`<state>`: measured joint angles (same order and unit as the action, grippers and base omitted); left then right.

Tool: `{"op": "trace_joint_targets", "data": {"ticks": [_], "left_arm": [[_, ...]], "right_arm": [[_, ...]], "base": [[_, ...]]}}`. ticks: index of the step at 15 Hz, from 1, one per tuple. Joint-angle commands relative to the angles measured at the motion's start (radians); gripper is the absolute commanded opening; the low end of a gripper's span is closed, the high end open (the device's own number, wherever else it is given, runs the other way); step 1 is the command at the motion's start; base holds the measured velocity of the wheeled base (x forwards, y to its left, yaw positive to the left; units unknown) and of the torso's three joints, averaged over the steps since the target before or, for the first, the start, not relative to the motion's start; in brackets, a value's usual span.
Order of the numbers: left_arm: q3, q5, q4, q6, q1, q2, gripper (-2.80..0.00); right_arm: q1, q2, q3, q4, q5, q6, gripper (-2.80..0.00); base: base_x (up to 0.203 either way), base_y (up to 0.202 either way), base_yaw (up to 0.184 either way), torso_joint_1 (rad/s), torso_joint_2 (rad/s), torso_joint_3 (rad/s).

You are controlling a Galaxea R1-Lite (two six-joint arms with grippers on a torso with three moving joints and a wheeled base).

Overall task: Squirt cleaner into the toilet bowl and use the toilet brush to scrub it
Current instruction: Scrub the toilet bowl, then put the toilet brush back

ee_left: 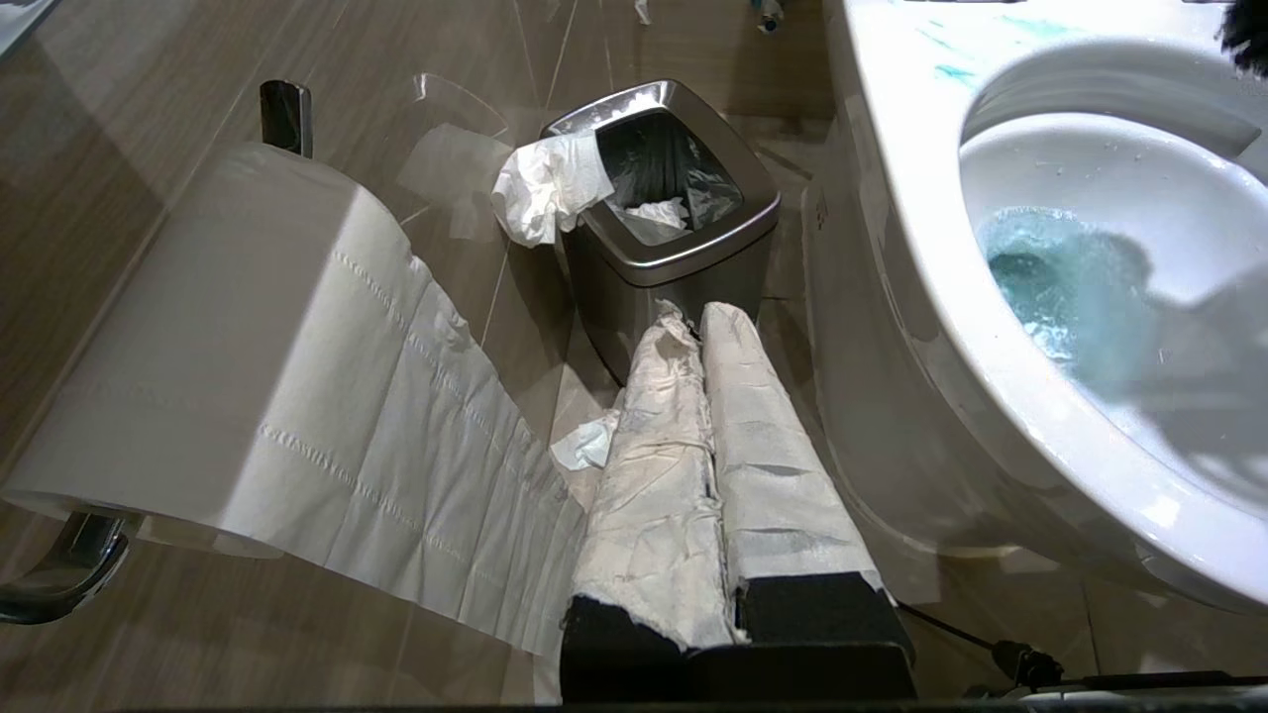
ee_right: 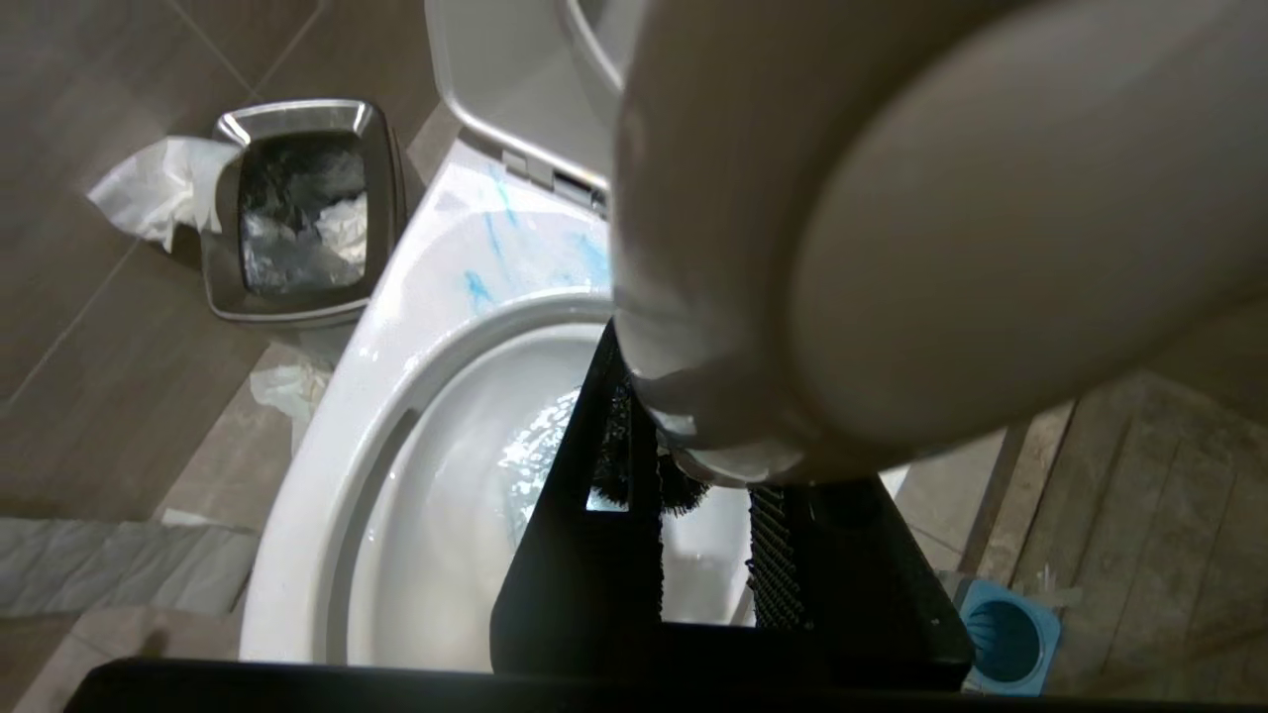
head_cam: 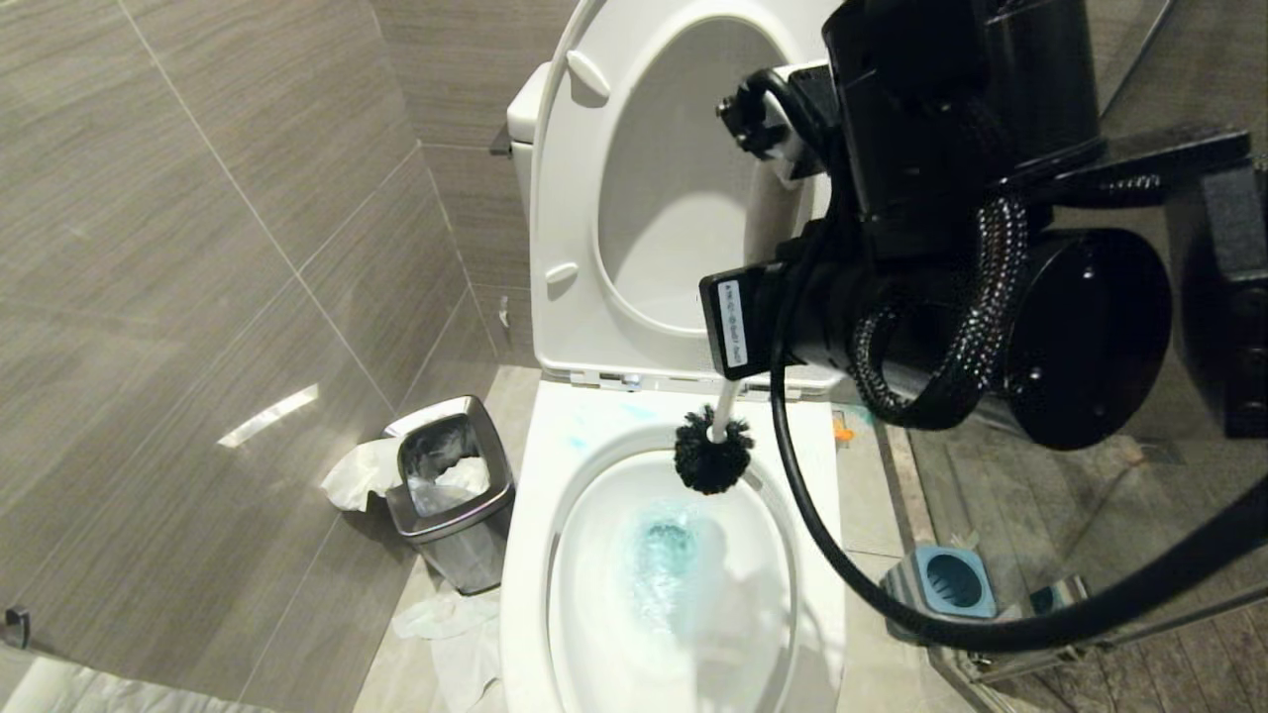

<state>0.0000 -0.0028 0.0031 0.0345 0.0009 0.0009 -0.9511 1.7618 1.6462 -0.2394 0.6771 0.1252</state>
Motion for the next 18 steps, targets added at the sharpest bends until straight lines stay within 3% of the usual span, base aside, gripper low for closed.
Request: {"op": "trace_joint_targets", "data": {"ticks": [1, 7, 18], "left_arm": [[0.000, 0.000, 0.000, 0.001, 0.001, 0.001, -2.80], [0.000, 0.000, 0.000, 0.001, 0.000, 0.001, -2.80], [0.000, 0.000, 0.000, 0.001, 0.001, 0.001, -2.80]], "right_arm": [[0.000, 0.000, 0.041, -0.003, 0.003, -0.007, -2.80], [0.000, 0.013, 0.121, -0.040, -0.005, -0.007, -2.80], [0.000, 0.011, 0.115, -0.040, -0.008, 0.002, -2.80]], "base": [[0.000, 0.000, 0.000, 0.000, 0.00, 0.000], [0.000, 0.000, 0.000, 0.000, 0.00, 0.000], [0.000, 0.000, 0.000, 0.000, 0.00, 0.000]]}}
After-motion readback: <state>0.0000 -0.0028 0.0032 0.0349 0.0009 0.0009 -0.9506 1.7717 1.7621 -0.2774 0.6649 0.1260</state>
